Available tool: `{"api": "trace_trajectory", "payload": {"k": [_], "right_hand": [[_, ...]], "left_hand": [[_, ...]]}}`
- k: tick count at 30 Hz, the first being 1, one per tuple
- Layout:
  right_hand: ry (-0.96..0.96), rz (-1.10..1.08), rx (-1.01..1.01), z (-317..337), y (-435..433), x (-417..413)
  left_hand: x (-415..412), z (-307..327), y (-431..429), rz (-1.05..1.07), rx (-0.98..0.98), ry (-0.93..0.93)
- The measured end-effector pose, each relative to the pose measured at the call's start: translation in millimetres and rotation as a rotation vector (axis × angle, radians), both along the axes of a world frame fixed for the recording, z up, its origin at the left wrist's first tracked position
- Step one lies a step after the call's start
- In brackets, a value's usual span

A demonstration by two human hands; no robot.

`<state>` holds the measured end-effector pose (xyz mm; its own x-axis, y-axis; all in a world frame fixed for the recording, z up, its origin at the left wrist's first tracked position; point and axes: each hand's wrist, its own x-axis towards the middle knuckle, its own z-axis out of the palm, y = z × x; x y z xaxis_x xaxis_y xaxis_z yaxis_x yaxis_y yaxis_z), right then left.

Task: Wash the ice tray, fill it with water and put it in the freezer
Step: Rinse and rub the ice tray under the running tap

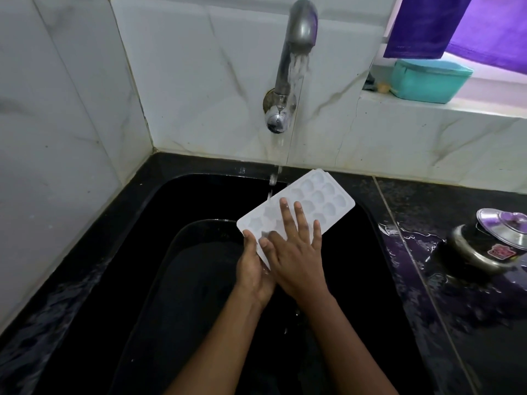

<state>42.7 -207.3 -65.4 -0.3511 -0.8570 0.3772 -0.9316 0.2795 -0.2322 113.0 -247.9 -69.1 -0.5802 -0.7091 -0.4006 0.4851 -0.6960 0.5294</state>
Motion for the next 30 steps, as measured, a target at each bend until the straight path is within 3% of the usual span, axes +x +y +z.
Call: {"api": "trace_trajectory", "payload": {"k": [2, 6, 13, 18, 24, 28, 30], "right_hand": [[0.011, -0.021, -0.032, -2.4, -2.7, 8.6], [-0.054, 0.103, 0.092, 4.1, -2.8, 3.7], [0.086, -0.079, -0.103, -2.4, -3.3, 12.7], [-0.104, 0.073, 0.036, 9.5, -1.1, 7.4], [0.042, -0.018, -0.055, -0.7, -1.1, 8.0], [-0.14, 0.165, 0.085, 7.0, -2.0, 2.4], [-0.255, 0.117, -0.051, 13.0, -0.1, -9.2]], "left_hand": [[-0.7, -2.3, 2.9, -0.019, -0.017, -0.014], [1.4, -7.1, -0.4, 0.037, -0.005, -0.033], [-3.9, -8.7, 1.5, 0.004, 0.029, 0.039], [-0.2, -9.4, -3.2, 0.046, 0.002, 0.035], [-3.5, -10.9, 2.1, 0.017, 0.004, 0.05], [0.1, -11.2, -6.9, 0.071, 0.022, 0.108], [1.2, -11.2, -12.8, 0.108, 0.049, 0.183]]}}
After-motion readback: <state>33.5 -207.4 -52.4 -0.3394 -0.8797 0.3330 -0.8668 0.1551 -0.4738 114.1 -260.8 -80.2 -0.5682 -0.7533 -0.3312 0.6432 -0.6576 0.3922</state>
